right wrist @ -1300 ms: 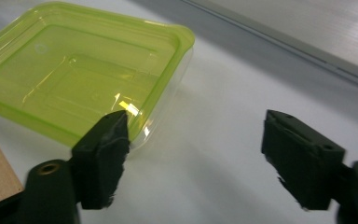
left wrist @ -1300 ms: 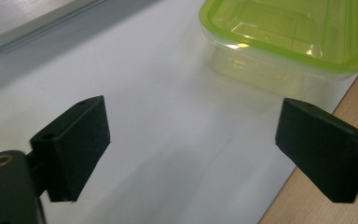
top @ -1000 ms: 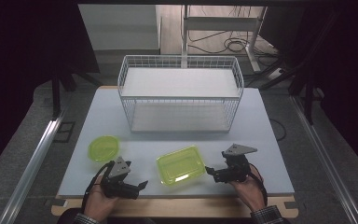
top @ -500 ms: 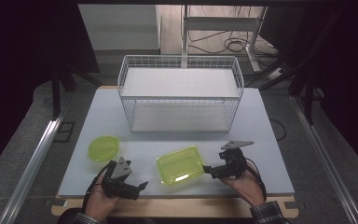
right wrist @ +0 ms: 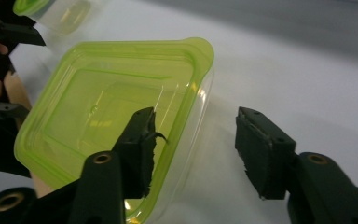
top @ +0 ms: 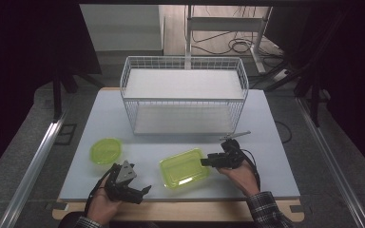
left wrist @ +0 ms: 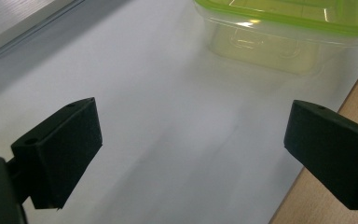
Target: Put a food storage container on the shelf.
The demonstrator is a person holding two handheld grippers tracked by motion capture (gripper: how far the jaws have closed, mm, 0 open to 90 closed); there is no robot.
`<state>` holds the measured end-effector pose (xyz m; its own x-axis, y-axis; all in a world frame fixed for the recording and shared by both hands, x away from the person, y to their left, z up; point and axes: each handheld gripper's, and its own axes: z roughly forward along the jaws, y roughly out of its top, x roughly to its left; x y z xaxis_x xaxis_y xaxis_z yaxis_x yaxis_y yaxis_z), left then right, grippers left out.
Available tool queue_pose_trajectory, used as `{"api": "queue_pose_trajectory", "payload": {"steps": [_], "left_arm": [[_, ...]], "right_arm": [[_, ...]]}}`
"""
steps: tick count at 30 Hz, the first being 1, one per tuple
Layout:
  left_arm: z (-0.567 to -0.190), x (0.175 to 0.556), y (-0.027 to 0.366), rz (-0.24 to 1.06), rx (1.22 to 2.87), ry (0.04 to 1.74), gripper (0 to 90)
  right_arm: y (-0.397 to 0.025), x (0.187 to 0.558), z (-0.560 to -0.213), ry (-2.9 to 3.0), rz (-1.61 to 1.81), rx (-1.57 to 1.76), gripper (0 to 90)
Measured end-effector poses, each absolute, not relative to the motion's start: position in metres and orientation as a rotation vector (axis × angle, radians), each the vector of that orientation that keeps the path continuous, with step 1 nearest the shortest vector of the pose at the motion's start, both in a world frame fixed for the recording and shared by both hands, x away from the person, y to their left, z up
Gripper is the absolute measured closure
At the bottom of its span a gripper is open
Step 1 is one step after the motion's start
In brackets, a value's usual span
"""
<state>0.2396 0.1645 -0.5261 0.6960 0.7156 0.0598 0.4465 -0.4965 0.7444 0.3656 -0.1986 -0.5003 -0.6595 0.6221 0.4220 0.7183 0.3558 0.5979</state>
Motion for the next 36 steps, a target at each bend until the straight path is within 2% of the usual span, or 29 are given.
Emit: {"api": "queue_pose_trajectory", "payload": {"steps": [6,10,14,36], "left_arm": [[-0.527,0.239,0.163,0.480,2.185,0.876,4.0],[-0.527,0.239,0.163,0.488,2.188,0.876,4.2],[-0.527,0.239,0.163,0.494,2.193,0.874,4.2],[-0.527,0.241,0.167,0.481,2.174,0.908,3.9]], "right_arm": [[-0.199,0.375,-0.502,-2.382,-1.182,-1.234,57.0],[-0.197,0.380,-0.508,-2.265,-1.141,-1.232,70.6],[-0.200,0.381,-0.507,-2.187,-1.139,-1.235,78.1],[-0.218,0.379,-0.479,-2.095,-1.312,-1.288,79.5]]}}
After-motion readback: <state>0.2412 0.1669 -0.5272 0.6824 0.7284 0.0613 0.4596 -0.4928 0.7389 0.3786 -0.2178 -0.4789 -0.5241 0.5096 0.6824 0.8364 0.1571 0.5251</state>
